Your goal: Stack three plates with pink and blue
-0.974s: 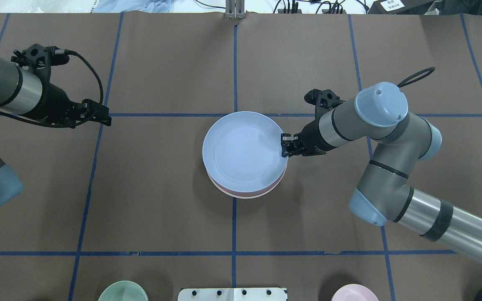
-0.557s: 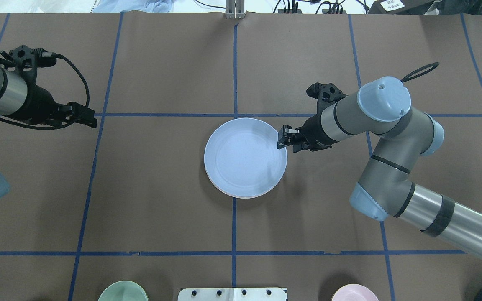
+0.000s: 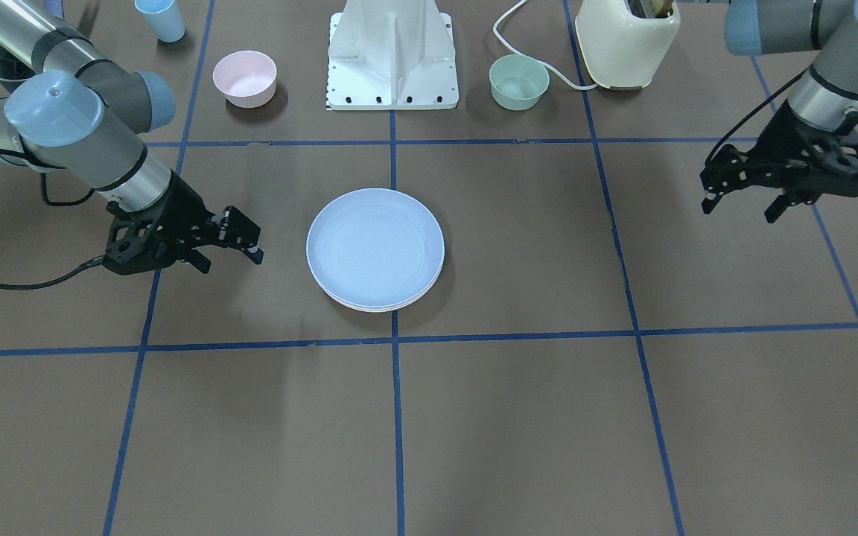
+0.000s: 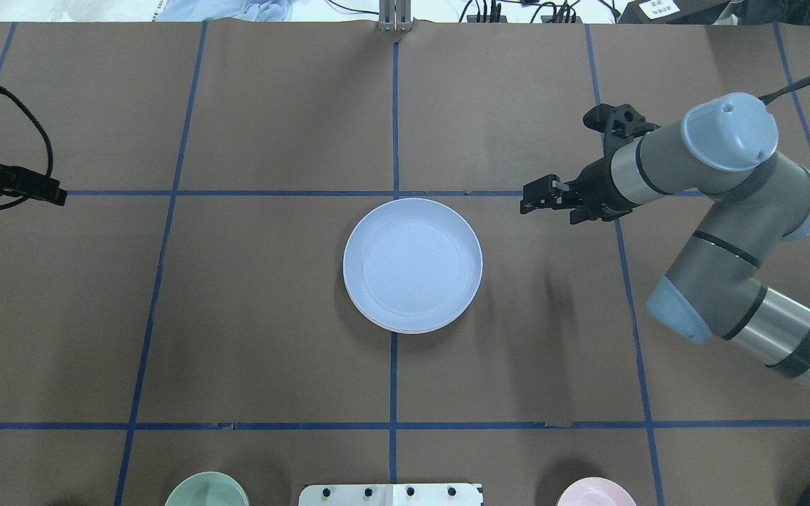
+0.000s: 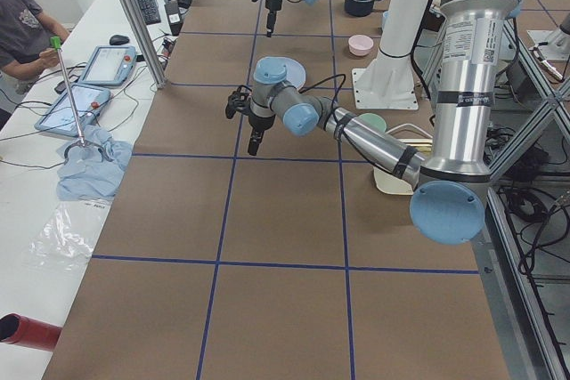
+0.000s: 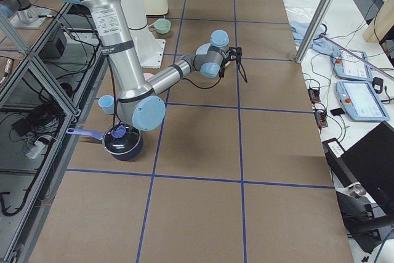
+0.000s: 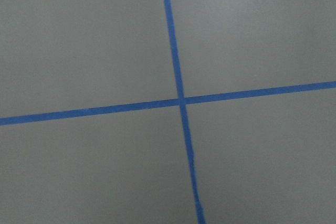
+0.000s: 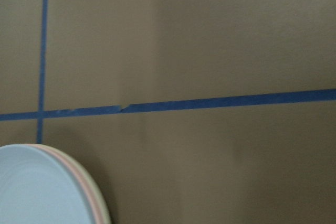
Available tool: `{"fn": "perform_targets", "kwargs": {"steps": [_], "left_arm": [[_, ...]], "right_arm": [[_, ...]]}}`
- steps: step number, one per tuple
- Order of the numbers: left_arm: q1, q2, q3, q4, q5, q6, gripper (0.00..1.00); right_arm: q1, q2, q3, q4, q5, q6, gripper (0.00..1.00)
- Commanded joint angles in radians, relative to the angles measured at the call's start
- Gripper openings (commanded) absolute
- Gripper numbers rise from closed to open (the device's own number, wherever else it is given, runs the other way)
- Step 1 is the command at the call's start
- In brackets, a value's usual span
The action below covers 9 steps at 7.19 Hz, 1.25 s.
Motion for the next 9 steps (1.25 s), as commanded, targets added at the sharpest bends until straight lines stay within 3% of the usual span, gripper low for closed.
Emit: {"fn": "perform_targets", "kwargs": {"steps": [1,3,4,5,7,9], "left_arm": [[-0.149,0.076,0.012,0.004,0.000,0.259,1.00],[-0.286,0.119,0.074,0.006,-0.002,0.487,1.00],[-0.369,0.124,0.155,0.010,-0.038,0.607,1.00],[-0.418,0.124,0.220,0.004,-0.078,0.725,1.00],[-0.466,0.089,0.306,0.003,-0.098,0.655,1.00],[-0.474,0.098,0.357,-0.029,-0.103,0.610,1.00]], "right_arm": [[0.134,-0.103,0.071,-0.235,0.001,-0.359,1.00],[0.330,-0.212,0.104,-0.490,0.004,-0.976,1.00],[0.442,-0.251,0.098,-0.576,0.008,-1.186,1.00],[0.531,-0.307,0.092,-0.586,0.086,-1.343,1.00],[0.656,-0.419,0.063,-0.580,0.287,-1.402,1.00],[0.699,-0.426,0.033,-0.574,0.324,-1.411,1.00]]}}
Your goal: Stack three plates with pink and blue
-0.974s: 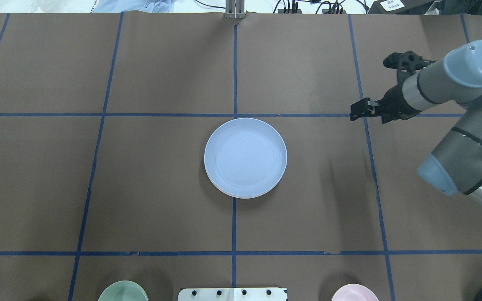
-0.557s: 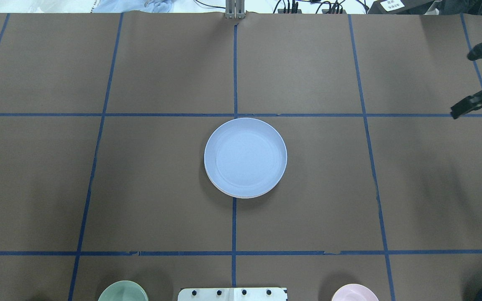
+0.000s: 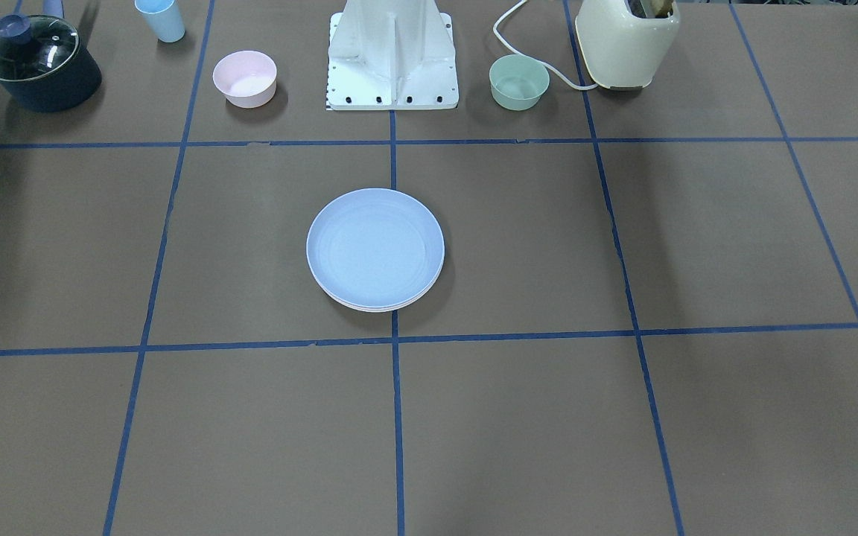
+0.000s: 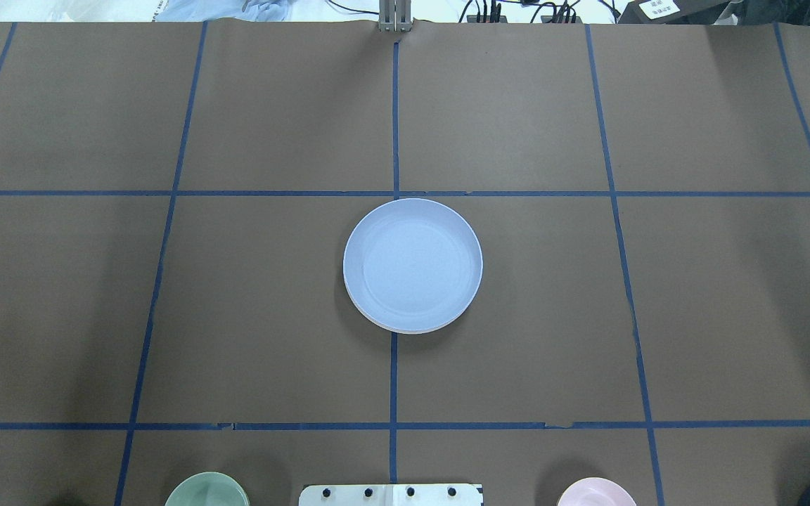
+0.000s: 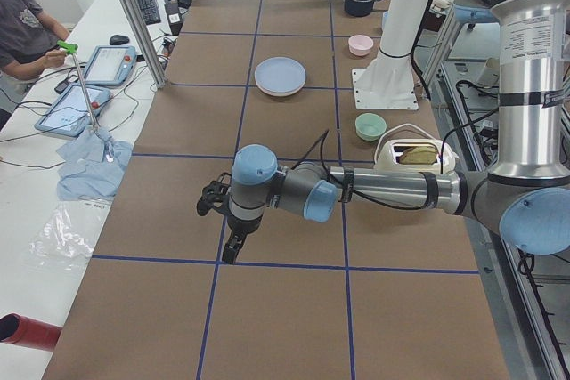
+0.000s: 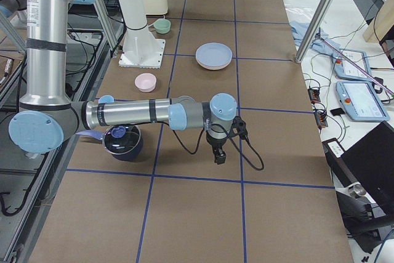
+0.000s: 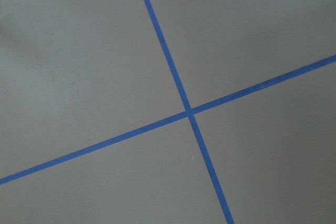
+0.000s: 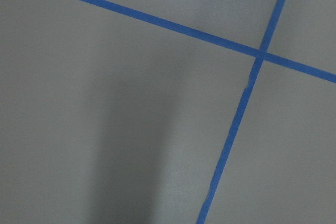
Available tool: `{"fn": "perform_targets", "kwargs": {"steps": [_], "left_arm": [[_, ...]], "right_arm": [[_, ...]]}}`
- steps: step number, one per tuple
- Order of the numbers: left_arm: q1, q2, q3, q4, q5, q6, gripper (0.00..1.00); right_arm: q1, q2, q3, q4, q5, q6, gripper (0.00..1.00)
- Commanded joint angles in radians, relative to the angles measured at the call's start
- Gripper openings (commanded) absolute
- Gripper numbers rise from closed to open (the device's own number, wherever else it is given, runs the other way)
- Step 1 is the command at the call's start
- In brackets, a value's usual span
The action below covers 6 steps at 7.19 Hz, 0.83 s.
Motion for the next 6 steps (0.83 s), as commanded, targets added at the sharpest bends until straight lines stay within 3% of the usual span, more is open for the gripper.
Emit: {"fn": "perform_targets", "kwargs": {"steps": [1,3,4,6], "left_arm": [[-0.011,0.007,0.017,-0.019,-0.006,-0.008,1.00],[-0.009,0.003,0.021,0.001,-0.003,-0.024,1.00],[-0.008,-0.011,0.003,0.098,-0.014,-0.022,1.00],[-0.009,-0.005,-0.025,0.200,-0.136,-0.022,1.00]], "right_arm": [[0.057,-0.022,-0.027,-0.003,0.019,0.004,1.00],[0.077,-0.022,-0.038,-0.003,0.002,0.010,1.00],[0.079,-0.020,-0.038,-0.005,-0.007,0.017,1.00],[0.079,-0.022,-0.041,-0.006,-0.049,0.080,1.00]]}}
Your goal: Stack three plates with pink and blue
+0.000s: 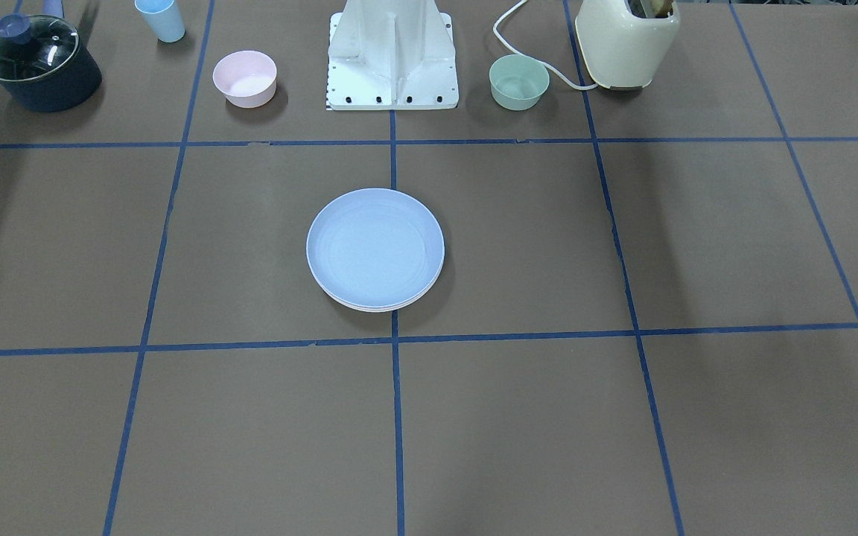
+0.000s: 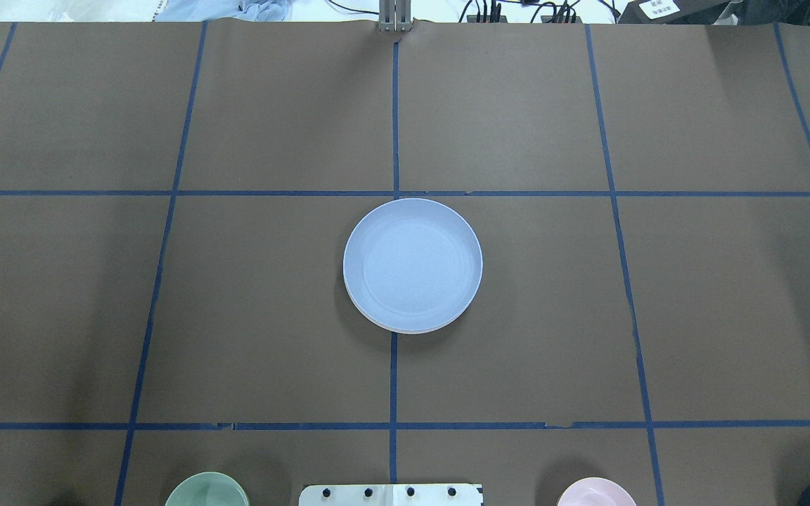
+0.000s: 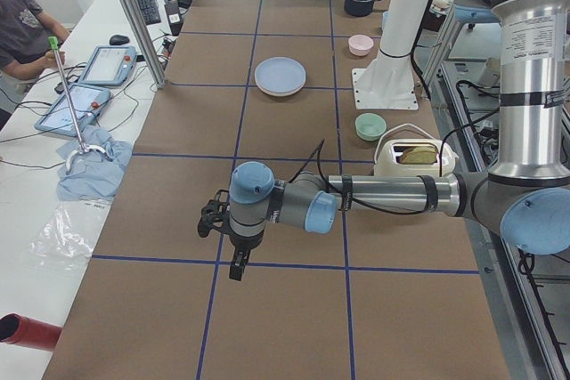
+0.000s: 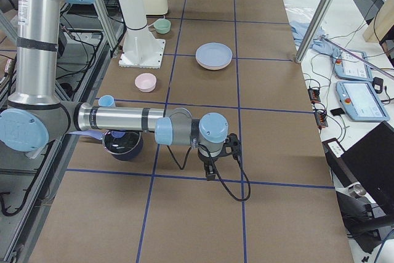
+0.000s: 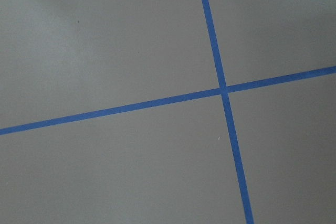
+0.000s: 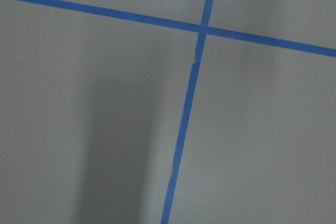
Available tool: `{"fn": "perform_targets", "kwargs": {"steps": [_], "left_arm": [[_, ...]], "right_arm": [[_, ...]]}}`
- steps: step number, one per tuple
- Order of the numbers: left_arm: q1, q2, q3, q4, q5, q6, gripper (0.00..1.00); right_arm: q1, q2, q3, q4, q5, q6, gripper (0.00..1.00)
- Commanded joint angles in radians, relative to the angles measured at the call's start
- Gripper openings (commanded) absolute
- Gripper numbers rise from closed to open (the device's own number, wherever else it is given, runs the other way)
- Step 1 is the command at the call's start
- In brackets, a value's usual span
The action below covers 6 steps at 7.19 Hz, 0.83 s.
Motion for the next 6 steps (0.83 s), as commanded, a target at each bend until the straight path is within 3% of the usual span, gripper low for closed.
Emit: {"fn": "perform_targets", "kwargs": {"steps": [1,6], "left_arm": [[0.001,0.007,-0.019,0.060,-0.061,0.003,1.00],[0.001,-0.001,-0.016,0.059,-0.016,0.009,1.00]], "right_arm": [[0.001,0.000,-0.001,0.000,-0.018,0.072,1.00],[0.084,0.000,0.007,0.005,-0.013,0.074,1.00]]}}
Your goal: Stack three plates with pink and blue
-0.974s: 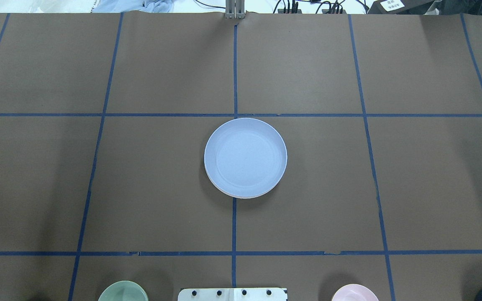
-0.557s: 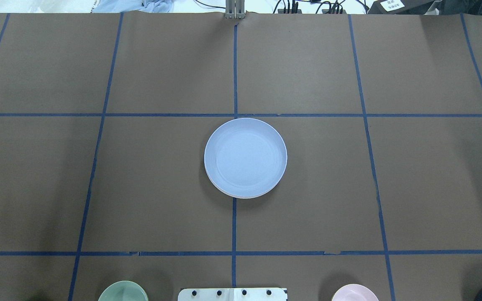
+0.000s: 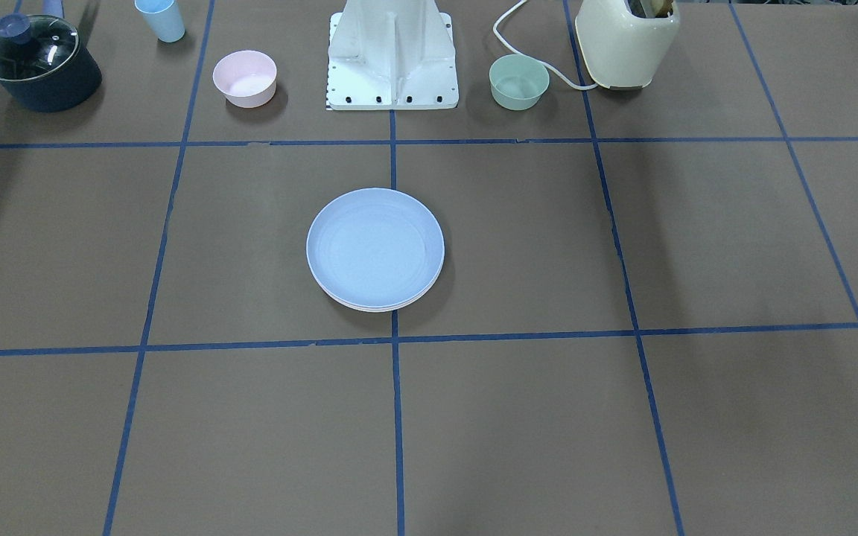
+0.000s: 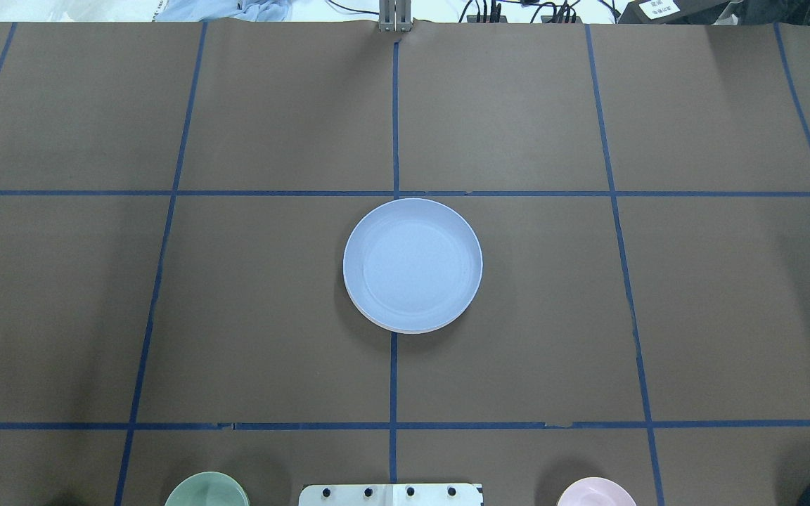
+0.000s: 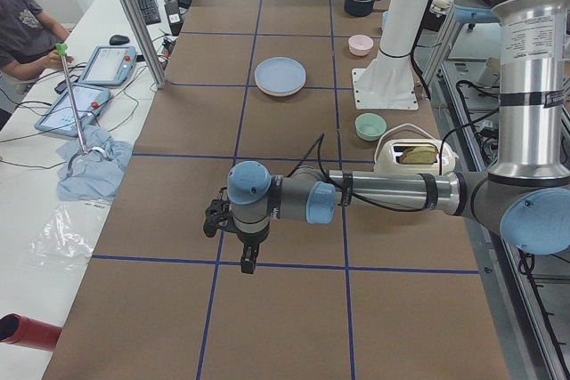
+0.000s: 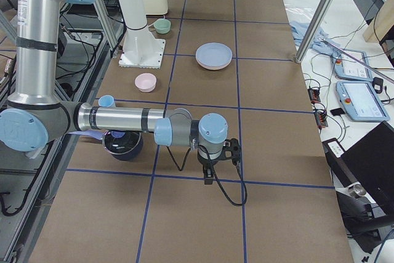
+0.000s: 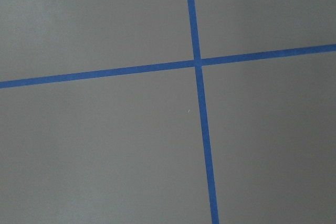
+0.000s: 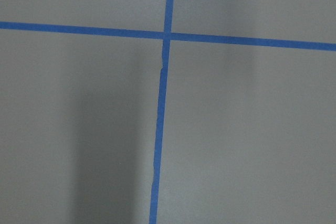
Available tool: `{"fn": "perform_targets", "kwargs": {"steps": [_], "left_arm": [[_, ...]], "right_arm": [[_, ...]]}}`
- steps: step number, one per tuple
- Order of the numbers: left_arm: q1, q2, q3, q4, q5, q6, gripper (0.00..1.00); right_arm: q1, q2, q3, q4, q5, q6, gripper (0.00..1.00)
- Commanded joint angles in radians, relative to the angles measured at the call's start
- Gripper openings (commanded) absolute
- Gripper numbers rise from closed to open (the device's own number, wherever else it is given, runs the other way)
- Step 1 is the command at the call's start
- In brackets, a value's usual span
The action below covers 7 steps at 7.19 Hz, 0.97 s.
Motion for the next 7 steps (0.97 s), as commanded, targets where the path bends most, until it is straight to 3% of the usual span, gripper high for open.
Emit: {"fn": "perform_targets", "kwargs": {"steps": [1,7], "left_arm": [[-0.001,-0.002,0.000,0.000,0.003,0.000,1.00],[-0.001,-0.007,-0.001,0.000,0.003,0.000,1.00]], "right_arm": [[0.047,0.004,0.010,0.002,0.004,0.001,1.00],[0.056,-0.003,0.049,0.002,-0.001,0.001,1.00]]}}
